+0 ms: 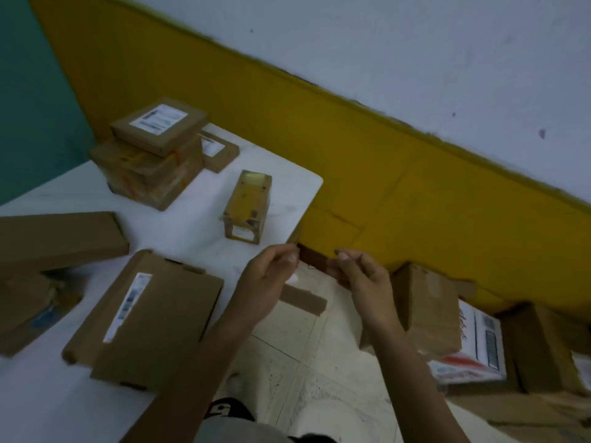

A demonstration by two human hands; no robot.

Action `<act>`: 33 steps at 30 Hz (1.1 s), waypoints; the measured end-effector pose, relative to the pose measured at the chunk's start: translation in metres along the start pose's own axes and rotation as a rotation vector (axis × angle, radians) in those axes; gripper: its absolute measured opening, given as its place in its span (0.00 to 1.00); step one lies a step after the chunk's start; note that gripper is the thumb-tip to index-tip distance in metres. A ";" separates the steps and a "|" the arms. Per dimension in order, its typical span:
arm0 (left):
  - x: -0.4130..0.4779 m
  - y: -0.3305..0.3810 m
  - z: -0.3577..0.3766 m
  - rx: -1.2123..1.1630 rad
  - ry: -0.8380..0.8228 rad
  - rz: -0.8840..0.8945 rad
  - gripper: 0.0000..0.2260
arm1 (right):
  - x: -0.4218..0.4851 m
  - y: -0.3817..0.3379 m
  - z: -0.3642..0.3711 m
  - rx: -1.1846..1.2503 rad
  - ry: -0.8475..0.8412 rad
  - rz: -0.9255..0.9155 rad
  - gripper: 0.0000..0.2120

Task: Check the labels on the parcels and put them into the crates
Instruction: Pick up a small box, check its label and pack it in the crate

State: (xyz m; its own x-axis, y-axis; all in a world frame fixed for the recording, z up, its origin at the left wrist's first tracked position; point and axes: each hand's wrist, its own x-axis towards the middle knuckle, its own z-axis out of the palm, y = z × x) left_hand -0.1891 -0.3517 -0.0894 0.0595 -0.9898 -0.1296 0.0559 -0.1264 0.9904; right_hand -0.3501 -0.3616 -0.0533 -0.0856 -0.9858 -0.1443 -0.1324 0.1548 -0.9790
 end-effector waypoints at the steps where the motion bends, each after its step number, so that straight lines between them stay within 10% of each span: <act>1: 0.016 0.003 -0.007 0.009 0.020 -0.005 0.06 | 0.021 -0.004 0.005 -0.004 -0.003 0.012 0.06; 26: 0.200 -0.034 -0.027 -0.121 1.143 -0.580 0.16 | 0.403 0.022 0.193 -0.457 -0.824 -0.047 0.09; 33: 0.210 -0.043 0.006 -0.190 1.050 -0.576 0.37 | 0.408 0.031 0.198 -0.612 -1.104 0.092 0.18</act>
State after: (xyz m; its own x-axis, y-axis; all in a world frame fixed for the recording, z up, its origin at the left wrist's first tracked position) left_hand -0.1854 -0.5549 -0.1586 0.7520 -0.2450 -0.6120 0.4804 -0.4321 0.7632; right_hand -0.1940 -0.7719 -0.1715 0.7091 -0.4536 -0.5399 -0.6288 -0.0604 -0.7752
